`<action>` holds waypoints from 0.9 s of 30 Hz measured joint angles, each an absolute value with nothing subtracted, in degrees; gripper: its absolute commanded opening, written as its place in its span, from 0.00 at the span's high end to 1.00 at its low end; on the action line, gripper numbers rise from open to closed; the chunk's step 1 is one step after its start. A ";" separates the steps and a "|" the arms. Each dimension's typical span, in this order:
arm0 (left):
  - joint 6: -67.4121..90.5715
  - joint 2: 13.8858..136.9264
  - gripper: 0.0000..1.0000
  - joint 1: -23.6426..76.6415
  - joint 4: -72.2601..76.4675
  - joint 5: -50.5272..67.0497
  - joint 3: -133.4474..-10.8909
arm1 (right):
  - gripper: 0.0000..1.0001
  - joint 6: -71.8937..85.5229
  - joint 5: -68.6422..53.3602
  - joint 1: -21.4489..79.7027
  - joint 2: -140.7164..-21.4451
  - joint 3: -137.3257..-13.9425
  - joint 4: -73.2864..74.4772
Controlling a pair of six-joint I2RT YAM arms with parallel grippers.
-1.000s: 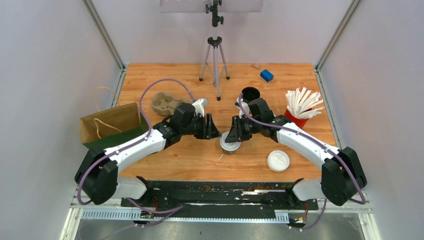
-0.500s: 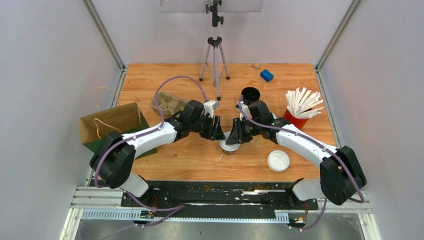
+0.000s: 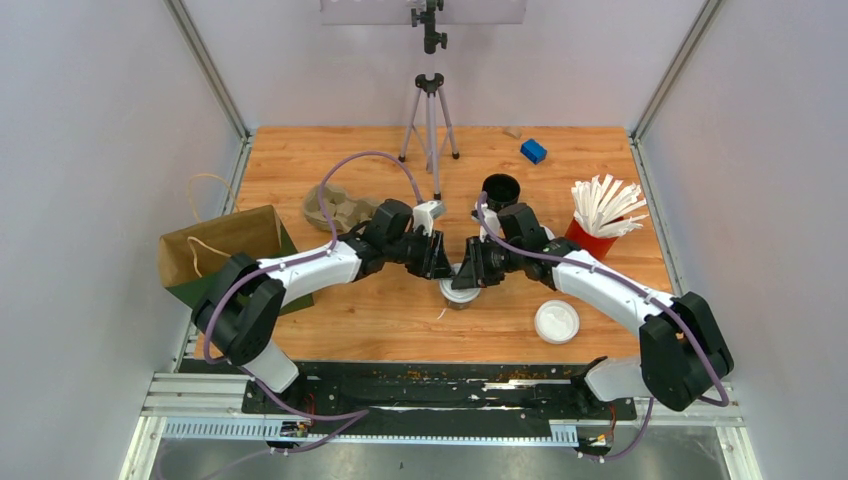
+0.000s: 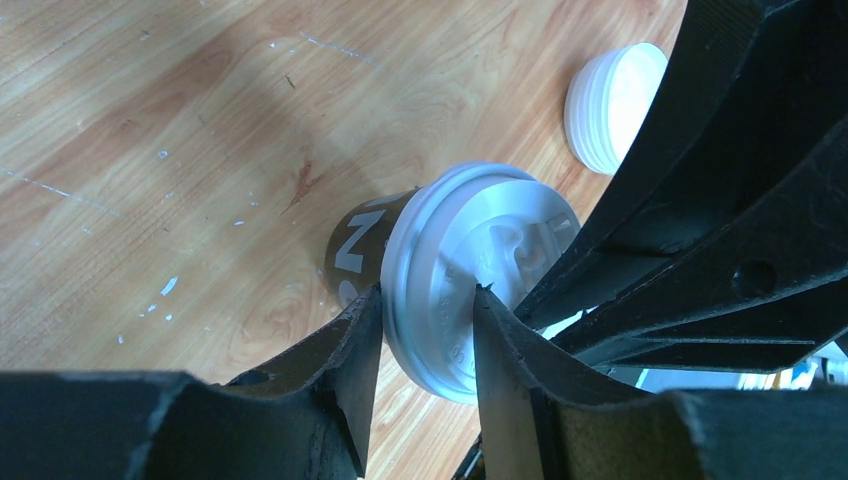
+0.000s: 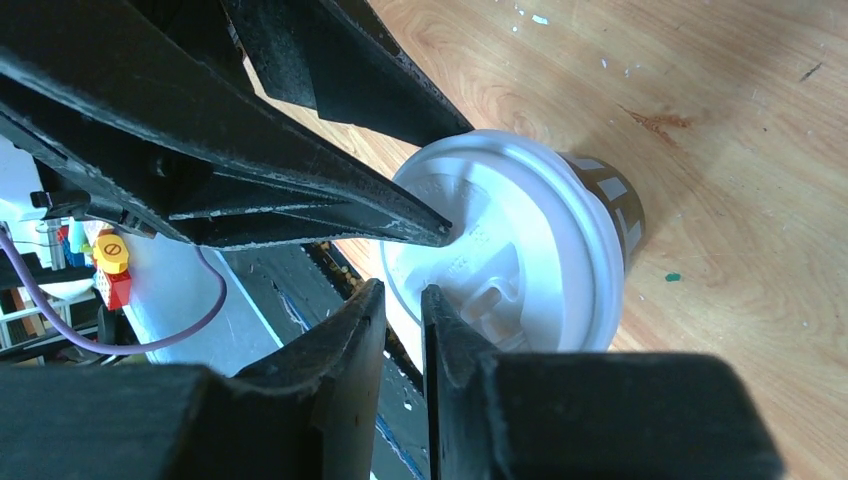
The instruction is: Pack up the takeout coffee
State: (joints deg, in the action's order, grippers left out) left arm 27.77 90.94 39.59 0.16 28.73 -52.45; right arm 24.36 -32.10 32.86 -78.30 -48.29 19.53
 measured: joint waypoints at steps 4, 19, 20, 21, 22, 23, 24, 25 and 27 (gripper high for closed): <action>28.32 91.26 0.60 39.59 1.41 29.10 -52.03 | 0.79 24.36 -31.97 32.84 -77.87 -47.40 18.48; 32.25 90.11 0.46 39.20 0.23 29.71 -53.78 | 0.55 23.16 -29.76 32.80 -75.50 -51.46 25.19; 32.10 90.00 0.45 39.20 -1.10 29.47 -55.53 | 0.51 22.94 -29.39 32.80 -75.05 -52.29 26.09; 31.99 89.78 0.44 39.20 -2.22 29.28 -57.19 | 0.47 22.63 -28.95 32.80 -74.35 -53.32 27.11; 31.83 89.36 0.44 39.20 -2.98 29.04 -58.74 | 0.43 22.44 -28.62 32.82 -73.58 -54.15 27.75; 31.68 88.68 0.43 39.20 -3.81 28.71 -60.10 | 0.40 22.11 -28.18 32.82 -72.62 -55.20 28.71; 31.53 87.81 0.42 39.20 -4.89 28.23 -61.28 | 0.36 21.87 -27.66 32.82 -71.72 -56.05 29.50; 31.24 86.85 0.41 39.20 -5.96 27.70 -62.19 | 0.33 21.71 -27.22 32.82 -71.07 -56.75 30.17; 30.46 84.77 0.40 39.18 -8.64 26.26 -63.99 | 0.27 21.15 -26.09 32.82 -70.04 -58.02 31.29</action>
